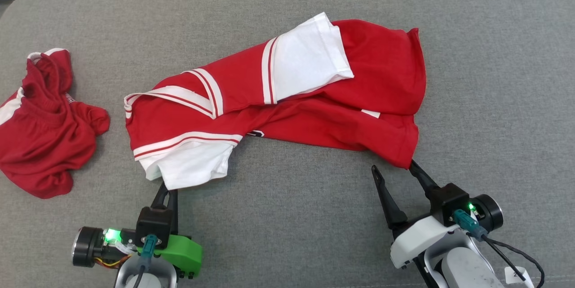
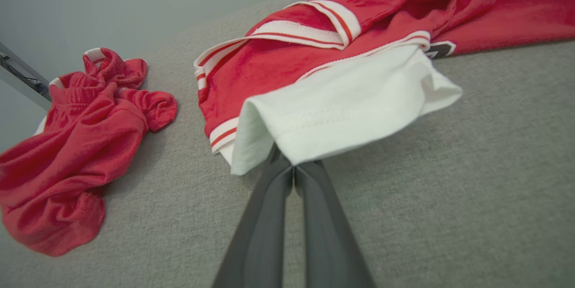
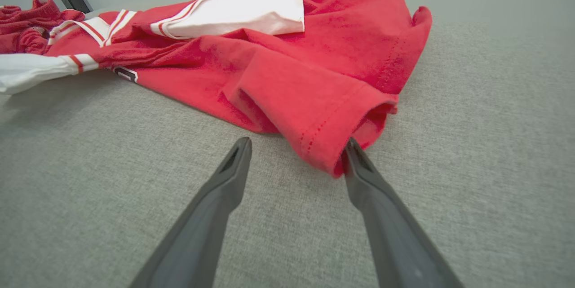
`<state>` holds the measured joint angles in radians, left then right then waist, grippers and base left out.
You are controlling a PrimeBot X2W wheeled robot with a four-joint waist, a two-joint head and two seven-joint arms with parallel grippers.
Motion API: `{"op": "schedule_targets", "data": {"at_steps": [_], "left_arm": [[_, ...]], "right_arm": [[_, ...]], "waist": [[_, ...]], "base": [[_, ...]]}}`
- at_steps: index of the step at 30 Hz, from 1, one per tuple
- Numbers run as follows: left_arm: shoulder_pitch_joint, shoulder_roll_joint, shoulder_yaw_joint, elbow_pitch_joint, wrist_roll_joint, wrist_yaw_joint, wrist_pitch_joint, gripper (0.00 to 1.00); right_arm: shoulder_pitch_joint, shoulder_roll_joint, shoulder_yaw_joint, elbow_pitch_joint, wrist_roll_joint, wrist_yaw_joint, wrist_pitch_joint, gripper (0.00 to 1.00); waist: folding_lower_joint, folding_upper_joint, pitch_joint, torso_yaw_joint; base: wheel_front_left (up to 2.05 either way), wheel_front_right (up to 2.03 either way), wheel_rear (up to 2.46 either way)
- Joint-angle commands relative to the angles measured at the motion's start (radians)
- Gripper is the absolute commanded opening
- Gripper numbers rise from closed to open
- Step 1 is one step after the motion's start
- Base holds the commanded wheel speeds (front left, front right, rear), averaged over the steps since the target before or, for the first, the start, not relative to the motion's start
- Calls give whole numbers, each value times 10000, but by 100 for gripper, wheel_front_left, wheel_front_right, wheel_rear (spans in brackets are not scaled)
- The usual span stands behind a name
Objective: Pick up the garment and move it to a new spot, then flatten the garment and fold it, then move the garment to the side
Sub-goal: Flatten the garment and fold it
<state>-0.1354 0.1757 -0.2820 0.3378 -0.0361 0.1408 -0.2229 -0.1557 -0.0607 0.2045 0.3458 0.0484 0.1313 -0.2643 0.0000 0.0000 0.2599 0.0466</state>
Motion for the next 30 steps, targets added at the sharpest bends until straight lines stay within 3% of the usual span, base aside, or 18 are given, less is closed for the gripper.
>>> {"op": "schedule_targets", "data": {"at_steps": [1,2,6,11,16,22,27,30], "left_arm": [[-168,103,52,-24,-9,52,-88,0],[-186,119,74,-45,-19,75,-108,0],[-205,193,110,-246,22,188,-235,0],[-208,505,330,-1017,24,311,-341,0],[-281,1011,724,-2377,162,566,-393,0],[-486,1825,1179,-4240,233,422,-123,0],[-534,2273,1424,-5410,57,248,566,0],[-200,2321,1528,-5529,-168,197,902,0]], "right_arm": [[-121,-93,58,85,-107,-10,0,45],[-147,-99,104,123,-108,-10,0,0],[-77,-182,247,-80,242,-10,0,0],[342,-552,4,-1557,1254,-10,0,0],[561,-1151,-495,-3265,2181,-10,-1,0],[268,-1931,-846,-4683,2819,-10,0,0],[916,-2801,-759,-4703,2435,-10,0,0],[1663,-3512,20,-4066,2077,-12,0,0]], "waist": [[0,0,-3,33],[0,0,-6,37],[0,0,-59,46],[0,0,-102,-34],[0,0,-110,-155],[0,0,-226,-230],[0,0,-334,-91],[0,0,-272,-15]], "base": [[0,0,0],[0,0,0],[0,0,0],[0,0,0],[0,0,0],[0,0,0],[0,0,0],[0,0,0]]}}
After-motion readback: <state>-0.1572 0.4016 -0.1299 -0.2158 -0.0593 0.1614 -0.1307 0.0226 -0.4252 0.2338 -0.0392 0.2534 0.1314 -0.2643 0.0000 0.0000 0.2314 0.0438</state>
